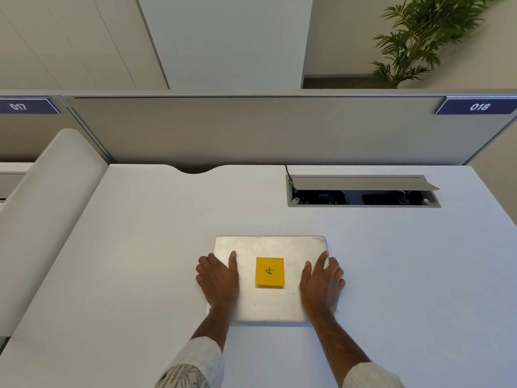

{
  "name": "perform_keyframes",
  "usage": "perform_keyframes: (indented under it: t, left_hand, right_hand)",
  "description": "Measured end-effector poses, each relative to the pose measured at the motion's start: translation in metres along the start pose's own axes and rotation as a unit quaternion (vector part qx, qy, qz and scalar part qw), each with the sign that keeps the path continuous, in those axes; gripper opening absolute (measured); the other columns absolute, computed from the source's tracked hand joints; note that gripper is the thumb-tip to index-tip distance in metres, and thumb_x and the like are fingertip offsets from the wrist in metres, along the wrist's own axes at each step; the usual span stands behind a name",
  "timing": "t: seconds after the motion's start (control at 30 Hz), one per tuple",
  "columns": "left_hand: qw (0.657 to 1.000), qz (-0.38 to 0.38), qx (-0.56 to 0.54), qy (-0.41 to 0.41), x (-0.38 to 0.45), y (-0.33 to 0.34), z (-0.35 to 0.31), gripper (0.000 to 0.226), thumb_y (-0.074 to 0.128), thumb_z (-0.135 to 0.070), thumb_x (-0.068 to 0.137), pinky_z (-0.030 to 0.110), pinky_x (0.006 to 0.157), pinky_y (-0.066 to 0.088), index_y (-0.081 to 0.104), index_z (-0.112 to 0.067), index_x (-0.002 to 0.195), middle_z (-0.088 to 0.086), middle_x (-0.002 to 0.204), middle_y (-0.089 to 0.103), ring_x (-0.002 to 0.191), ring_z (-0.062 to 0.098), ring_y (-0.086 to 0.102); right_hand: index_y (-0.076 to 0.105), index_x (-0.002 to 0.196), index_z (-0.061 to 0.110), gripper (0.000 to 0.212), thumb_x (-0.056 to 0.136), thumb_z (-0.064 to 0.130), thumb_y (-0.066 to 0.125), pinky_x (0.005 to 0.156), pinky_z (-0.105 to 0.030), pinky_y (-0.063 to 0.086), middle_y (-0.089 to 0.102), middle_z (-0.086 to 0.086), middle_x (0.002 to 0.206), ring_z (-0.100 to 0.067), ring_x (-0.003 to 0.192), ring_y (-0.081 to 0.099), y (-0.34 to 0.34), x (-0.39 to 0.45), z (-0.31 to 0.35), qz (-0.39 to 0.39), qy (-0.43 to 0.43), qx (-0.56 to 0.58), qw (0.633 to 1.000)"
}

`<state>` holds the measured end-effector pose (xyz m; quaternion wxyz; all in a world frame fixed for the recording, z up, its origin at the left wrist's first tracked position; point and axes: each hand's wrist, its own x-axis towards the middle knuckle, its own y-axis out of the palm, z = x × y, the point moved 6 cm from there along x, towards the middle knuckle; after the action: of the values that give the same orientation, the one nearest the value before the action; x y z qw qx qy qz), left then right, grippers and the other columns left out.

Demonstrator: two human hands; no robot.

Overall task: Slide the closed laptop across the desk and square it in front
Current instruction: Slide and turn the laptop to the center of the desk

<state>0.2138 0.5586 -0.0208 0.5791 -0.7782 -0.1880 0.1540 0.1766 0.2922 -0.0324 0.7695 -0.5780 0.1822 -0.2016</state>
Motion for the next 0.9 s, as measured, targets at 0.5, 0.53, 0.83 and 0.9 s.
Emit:
perform_keyframes:
  t: [0.5,0.53,0.83,0.9]
  left_hand:
    - [1.000,-0.010,0.007,0.002,0.0000,0.0025,0.0014,0.053,0.050,-0.056,0.095,0.044,0.068,0.047,0.055,-0.003,0.098,0.015,0.096,0.054,0.085,0.033,0.054]
    - [1.000,-0.011,0.006,0.002,-0.0004,0.0026,0.0015,0.053,0.050,-0.056,0.095,0.044,0.068,0.047,0.055,-0.003,0.098,0.015,0.096,0.054,0.085,0.033,0.054]
    - [1.000,-0.020,0.008,0.005,-0.0025,0.0005,-0.0006,0.051,0.051,-0.054,0.095,0.043,0.069,0.047,0.055,-0.003,0.096,0.015,0.094,0.055,0.084,0.032,0.055]
    - [1.000,-0.019,0.008,0.004,-0.0035,0.0005,0.0000,0.050,0.051,-0.053,0.096,0.043,0.069,0.047,0.055,-0.003,0.096,0.015,0.094,0.055,0.084,0.032,0.055]
  right_hand:
    - [0.042,0.144,0.005,0.057,0.100,0.042,0.045,0.089,-0.050,0.052,0.053,-0.021,0.133,-0.036,0.113,0.054,0.0024,0.0002,-0.0013,-0.012,-0.001,0.009,1.000]
    - [0.042,0.144,0.005,0.057,0.100,0.042,0.044,0.089,-0.050,0.051,0.052,-0.021,0.134,-0.036,0.113,0.054,0.0023,0.0001,-0.0016,-0.010,-0.001,0.008,1.000]
    - [0.044,0.142,0.004,0.056,0.100,0.040,0.046,0.088,-0.049,0.051,0.053,-0.022,0.132,-0.036,0.113,0.054,0.0026,0.0023,-0.0009,-0.009,-0.006,0.003,1.000]
    - [0.044,0.142,0.004,0.056,0.100,0.040,0.046,0.089,-0.049,0.051,0.053,-0.022,0.132,-0.036,0.113,0.054,0.0031,0.0026,-0.0005,-0.007,-0.009,0.002,1.000]
